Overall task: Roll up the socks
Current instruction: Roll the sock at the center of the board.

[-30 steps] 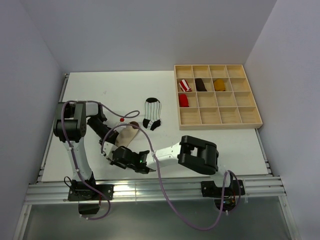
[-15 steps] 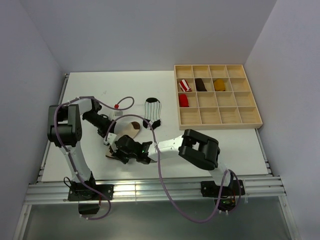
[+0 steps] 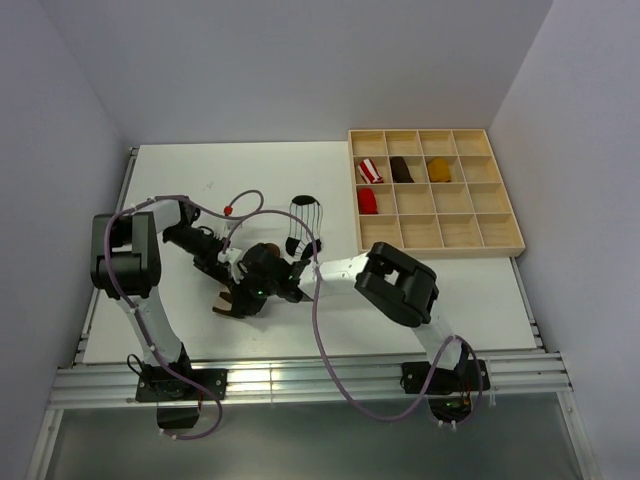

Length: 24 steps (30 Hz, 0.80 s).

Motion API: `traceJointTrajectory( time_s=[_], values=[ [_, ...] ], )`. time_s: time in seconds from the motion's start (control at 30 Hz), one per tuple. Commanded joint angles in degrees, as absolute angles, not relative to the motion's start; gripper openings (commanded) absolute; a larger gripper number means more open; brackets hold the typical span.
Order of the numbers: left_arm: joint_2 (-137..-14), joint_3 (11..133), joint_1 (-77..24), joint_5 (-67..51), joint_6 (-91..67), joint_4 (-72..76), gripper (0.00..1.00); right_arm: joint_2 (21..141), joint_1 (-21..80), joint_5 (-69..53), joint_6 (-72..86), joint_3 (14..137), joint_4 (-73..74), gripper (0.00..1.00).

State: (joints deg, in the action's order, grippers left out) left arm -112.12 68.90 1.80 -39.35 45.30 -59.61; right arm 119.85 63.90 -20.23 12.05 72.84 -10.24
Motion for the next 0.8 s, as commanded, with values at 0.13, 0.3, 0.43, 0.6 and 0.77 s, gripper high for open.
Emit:
traceJointTrajectory(
  time_s=[0.13, 0.3, 0.43, 0.6, 0.77],
  values=[
    [-108.72, 66.62, 1.85, -39.64, 44.83, -49.14, 0.24, 128.40, 58.81, -35.68, 19.15, 77.69, 3.50, 0.02],
    [-106.18, 65.92, 1.84, -39.46, 44.73, -47.82, 0.24, 131.22, 56.43, -39.02, 24.78, 80.42, 5.71, 0.02],
    [-102.93, 64.08, 1.85, -39.81, 45.26, -46.85, 0.30, 132.10, 55.28, -41.73, 26.45, 80.77, 6.77, 0.02],
    [-98.44, 62.75, 1.85, -40.25, 44.91, -45.44, 0.35, 134.12, 53.53, -44.47, 26.19, 81.91, 9.31, 0.02],
    [-94.41, 60.82, 1.93, -40.43, 44.48, -43.60, 0.37, 135.53, 52.82, -46.75, 26.10, 83.58, 11.68, 0.03]
  ],
)
